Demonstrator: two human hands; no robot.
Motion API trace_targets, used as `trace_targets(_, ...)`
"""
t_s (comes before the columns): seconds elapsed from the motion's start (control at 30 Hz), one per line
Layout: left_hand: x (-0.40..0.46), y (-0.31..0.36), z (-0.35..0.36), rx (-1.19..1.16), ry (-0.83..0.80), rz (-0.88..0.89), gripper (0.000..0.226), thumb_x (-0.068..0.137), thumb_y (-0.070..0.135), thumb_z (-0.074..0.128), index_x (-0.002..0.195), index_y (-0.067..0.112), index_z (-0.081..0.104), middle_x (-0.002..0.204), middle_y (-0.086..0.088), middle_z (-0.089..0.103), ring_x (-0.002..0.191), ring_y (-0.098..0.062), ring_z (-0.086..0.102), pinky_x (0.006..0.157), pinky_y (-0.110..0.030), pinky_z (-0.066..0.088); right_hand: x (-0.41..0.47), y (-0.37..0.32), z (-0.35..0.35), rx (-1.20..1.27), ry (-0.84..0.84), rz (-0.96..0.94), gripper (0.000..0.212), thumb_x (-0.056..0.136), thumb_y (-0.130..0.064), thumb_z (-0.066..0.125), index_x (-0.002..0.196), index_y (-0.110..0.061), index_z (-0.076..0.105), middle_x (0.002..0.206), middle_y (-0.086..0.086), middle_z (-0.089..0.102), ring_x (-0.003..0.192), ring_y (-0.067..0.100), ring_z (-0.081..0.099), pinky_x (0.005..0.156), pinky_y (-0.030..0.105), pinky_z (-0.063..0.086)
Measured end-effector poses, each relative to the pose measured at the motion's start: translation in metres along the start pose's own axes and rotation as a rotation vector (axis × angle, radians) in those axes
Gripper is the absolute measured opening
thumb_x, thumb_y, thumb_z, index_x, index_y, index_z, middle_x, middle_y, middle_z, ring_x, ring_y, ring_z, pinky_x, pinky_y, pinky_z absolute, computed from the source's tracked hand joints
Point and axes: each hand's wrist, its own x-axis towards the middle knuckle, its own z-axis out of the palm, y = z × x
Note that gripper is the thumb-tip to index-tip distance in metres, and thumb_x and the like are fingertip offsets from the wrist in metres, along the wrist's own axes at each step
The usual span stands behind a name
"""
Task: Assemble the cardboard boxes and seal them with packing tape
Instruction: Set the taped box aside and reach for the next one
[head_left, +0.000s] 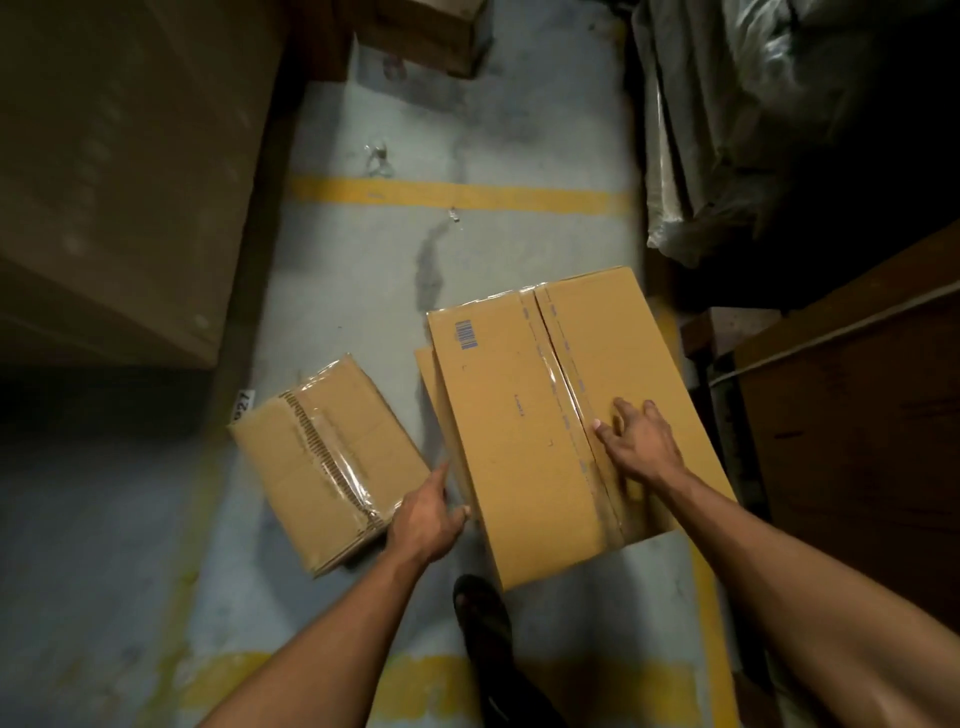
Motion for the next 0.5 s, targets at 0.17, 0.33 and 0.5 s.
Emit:
trace_targets(0.17, -0.120, -0.065, -0.010, -0.065, -0.014, -0.134, 0.065, 0.091, 0.040, 0.073, 0.150, 0.021, 0.052, 0.131, -0.005, 0.069, 0.120, -0.019, 0.065, 0.103, -0.031, 0.049, -0.107, -0.024, 0.024, 0.041, 0.003, -0.145, 0.050, 0.098, -0.044, 0.061, 0.143, -0.025, 0.056, 0.144, 0.012, 0.054, 0.131, 0.033, 0.053, 0.107, 0.046, 0.047)
trace_targets(0.33, -0.283, -0.126, -0.023, -0.171, 0.159, -0.210, 0.054, 0.092, 0.045, 0.071, 0.142, 0.026, 0.060, 0.122, 0.001, 0.075, 0.116, -0.018, 0.067, 0.097, -0.027, 0.050, -0.275, -0.072, 0.068, 0.072, -0.218, -0.410, 0.027, 0.094, -0.034, 0.068, 0.117, -0.023, 0.075, 0.114, 0.001, 0.076, 0.106, 0.021, 0.071, 0.092, 0.033, 0.055)
trace_targets(0.5, -0.476, -0.189, -0.005, -0.392, 0.478, -0.198, 0.041, 0.091, 0.039, 0.075, 0.130, 0.027, 0.068, 0.108, 0.006, 0.075, 0.099, -0.010, 0.071, 0.089, -0.025, 0.053, -0.466, -0.130, 0.108, 0.031, -0.289, -0.704, 0.017, 0.093, -0.037, 0.071, 0.105, -0.027, 0.078, 0.094, -0.007, 0.078, 0.087, 0.007, 0.072, 0.079, 0.031, 0.058)
